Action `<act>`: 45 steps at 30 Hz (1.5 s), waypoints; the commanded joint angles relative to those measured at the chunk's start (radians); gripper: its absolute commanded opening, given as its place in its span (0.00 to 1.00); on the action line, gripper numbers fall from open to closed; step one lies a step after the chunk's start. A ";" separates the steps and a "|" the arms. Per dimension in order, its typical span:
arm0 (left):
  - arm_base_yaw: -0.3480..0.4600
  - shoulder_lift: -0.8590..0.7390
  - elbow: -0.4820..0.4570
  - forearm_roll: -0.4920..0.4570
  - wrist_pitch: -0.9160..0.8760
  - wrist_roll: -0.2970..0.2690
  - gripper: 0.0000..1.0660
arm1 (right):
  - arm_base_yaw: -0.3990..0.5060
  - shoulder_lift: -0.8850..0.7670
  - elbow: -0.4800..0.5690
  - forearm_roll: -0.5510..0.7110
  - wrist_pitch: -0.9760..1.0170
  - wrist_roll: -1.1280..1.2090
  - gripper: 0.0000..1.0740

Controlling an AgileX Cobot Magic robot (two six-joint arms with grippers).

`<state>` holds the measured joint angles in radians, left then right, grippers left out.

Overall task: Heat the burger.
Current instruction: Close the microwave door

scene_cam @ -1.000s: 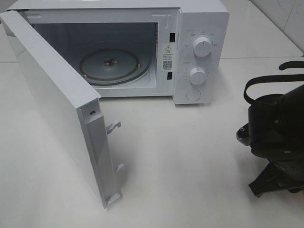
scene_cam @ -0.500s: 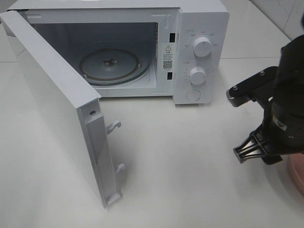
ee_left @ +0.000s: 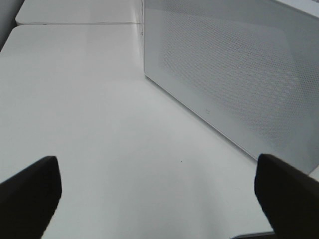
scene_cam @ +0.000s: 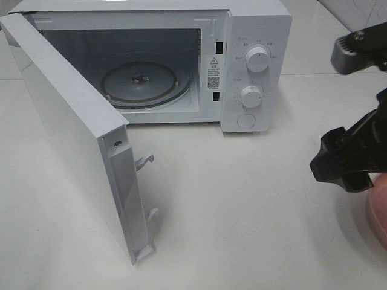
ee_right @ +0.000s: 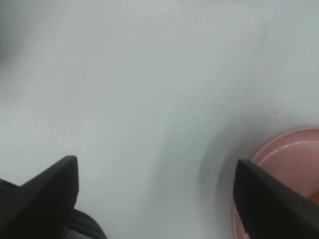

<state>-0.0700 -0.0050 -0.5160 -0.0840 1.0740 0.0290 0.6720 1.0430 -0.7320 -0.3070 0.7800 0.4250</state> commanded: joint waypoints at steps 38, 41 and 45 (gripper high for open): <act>0.004 -0.003 0.000 -0.002 -0.004 0.004 0.92 | -0.156 -0.863 0.145 0.002 0.257 -0.200 0.72; 0.004 -0.003 0.000 -0.002 -0.004 0.004 0.92 | -0.229 -0.928 0.181 0.017 0.242 -0.200 0.71; 0.004 -0.003 0.000 -0.002 -0.004 0.004 0.92 | -0.334 -1.024 0.226 0.088 0.207 -0.239 0.71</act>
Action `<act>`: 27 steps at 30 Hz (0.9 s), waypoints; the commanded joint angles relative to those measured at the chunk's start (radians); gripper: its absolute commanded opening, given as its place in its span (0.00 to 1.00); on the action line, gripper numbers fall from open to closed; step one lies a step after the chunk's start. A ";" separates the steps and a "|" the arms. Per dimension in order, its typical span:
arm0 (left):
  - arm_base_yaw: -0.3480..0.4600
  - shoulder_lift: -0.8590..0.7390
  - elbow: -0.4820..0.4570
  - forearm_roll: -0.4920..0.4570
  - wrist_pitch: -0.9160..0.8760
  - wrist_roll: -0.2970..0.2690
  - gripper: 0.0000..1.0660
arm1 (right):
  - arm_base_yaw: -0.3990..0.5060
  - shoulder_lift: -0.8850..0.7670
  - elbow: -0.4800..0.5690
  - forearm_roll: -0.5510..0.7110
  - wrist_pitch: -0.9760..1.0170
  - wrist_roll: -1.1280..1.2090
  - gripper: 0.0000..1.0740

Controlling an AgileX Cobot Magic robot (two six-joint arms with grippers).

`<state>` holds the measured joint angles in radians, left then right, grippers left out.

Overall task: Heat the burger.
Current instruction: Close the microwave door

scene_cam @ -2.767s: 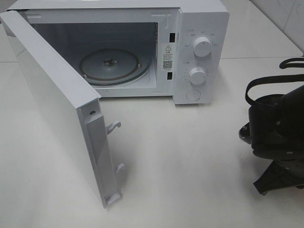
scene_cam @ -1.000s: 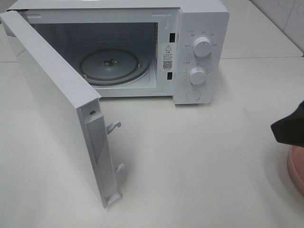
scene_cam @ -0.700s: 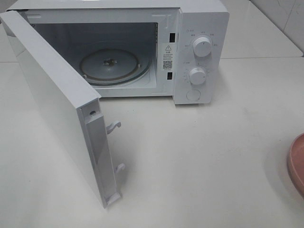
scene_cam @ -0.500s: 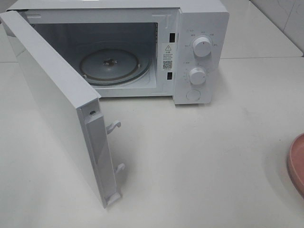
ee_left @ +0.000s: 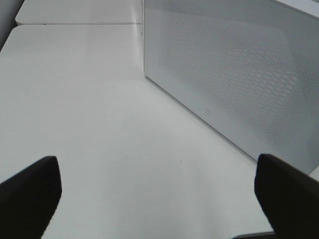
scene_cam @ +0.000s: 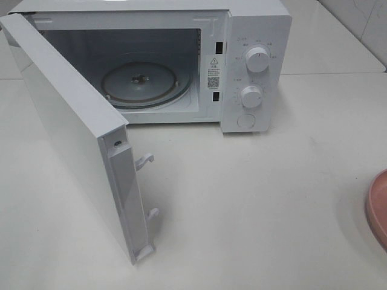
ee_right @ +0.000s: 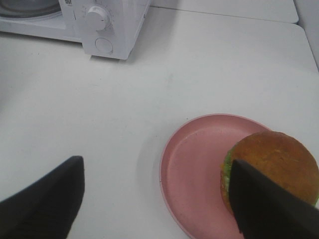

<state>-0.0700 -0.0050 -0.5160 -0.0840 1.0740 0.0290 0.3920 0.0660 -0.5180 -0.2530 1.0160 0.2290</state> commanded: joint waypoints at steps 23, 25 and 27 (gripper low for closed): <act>0.004 -0.004 0.000 -0.003 -0.004 0.004 0.92 | -0.227 -0.097 0.021 0.158 -0.052 -0.101 0.71; 0.004 -0.004 0.000 -0.003 -0.004 0.004 0.92 | -0.227 -0.097 0.021 0.158 -0.052 -0.101 0.71; 0.004 -0.004 0.000 -0.003 -0.004 0.004 0.92 | -0.227 -0.097 0.021 0.158 -0.052 -0.101 0.71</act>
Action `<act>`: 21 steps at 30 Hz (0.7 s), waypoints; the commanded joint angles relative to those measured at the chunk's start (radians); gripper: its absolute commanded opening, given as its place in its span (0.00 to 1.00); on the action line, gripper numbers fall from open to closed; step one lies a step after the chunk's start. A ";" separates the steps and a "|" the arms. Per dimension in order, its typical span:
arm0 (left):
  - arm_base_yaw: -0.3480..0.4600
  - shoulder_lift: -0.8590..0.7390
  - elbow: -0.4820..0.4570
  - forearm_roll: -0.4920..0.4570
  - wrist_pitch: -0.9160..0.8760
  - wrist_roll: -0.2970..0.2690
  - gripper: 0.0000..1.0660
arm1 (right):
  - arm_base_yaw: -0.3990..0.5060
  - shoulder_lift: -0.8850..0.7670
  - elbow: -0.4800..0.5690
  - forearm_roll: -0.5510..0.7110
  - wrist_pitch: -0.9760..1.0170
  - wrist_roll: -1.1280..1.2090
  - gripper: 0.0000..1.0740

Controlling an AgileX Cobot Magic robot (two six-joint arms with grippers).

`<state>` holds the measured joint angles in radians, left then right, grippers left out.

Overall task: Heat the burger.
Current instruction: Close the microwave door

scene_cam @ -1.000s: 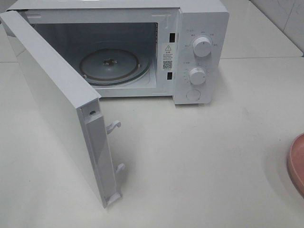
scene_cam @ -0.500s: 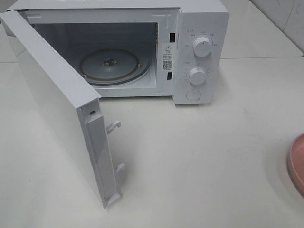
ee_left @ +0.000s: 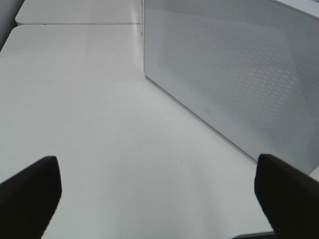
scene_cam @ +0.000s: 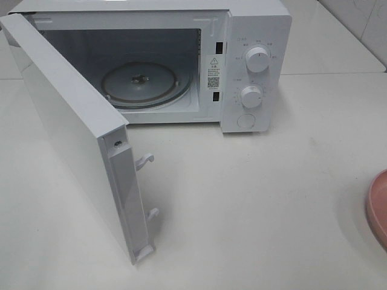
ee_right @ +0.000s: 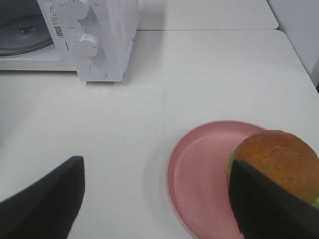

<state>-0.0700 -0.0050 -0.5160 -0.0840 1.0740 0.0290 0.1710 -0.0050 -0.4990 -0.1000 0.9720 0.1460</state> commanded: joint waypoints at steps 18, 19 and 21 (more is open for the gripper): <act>0.004 -0.004 0.000 -0.003 -0.004 0.004 0.92 | -0.006 -0.026 0.002 0.005 -0.008 -0.018 0.71; 0.004 -0.004 0.000 -0.003 -0.004 0.004 0.92 | -0.006 -0.026 0.002 0.005 -0.008 -0.018 0.71; 0.004 -0.004 0.000 -0.003 -0.004 0.004 0.92 | -0.006 -0.026 0.002 0.005 -0.008 -0.018 0.71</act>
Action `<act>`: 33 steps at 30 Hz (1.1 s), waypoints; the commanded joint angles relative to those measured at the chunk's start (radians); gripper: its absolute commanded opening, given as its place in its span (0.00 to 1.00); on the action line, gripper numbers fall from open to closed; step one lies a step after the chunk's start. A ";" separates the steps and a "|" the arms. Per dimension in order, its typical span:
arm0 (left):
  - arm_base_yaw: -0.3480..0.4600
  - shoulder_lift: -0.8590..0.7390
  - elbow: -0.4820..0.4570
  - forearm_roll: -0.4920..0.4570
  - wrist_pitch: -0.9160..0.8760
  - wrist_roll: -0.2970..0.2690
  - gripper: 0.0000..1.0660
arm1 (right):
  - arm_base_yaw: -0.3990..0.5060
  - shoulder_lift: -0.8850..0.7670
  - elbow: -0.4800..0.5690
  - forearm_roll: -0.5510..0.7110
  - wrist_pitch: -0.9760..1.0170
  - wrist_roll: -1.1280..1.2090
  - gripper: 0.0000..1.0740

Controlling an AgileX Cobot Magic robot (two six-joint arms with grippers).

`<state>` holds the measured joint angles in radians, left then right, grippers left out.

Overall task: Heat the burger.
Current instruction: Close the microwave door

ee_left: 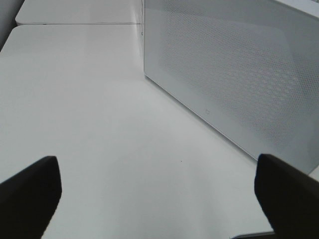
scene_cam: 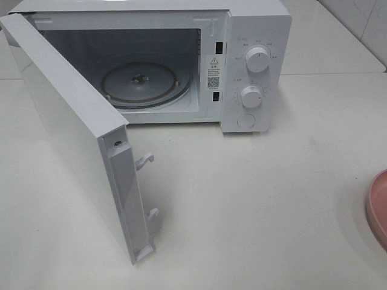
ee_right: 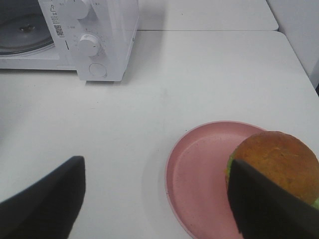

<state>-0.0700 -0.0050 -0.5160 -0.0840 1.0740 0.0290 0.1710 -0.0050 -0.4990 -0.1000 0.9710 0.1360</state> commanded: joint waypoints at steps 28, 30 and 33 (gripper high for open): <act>0.004 -0.004 -0.005 -0.010 -0.009 0.004 0.92 | -0.006 -0.026 0.002 0.005 -0.007 -0.008 0.71; 0.004 -0.003 -0.020 -0.017 -0.023 0.001 0.92 | -0.006 -0.026 0.002 0.005 -0.007 -0.008 0.71; 0.004 0.008 -0.038 -0.015 -0.068 -0.010 0.92 | -0.006 -0.026 0.002 0.005 -0.007 -0.008 0.71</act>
<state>-0.0700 -0.0020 -0.5400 -0.0910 1.0470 0.0280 0.1710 -0.0050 -0.4990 -0.1000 0.9710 0.1360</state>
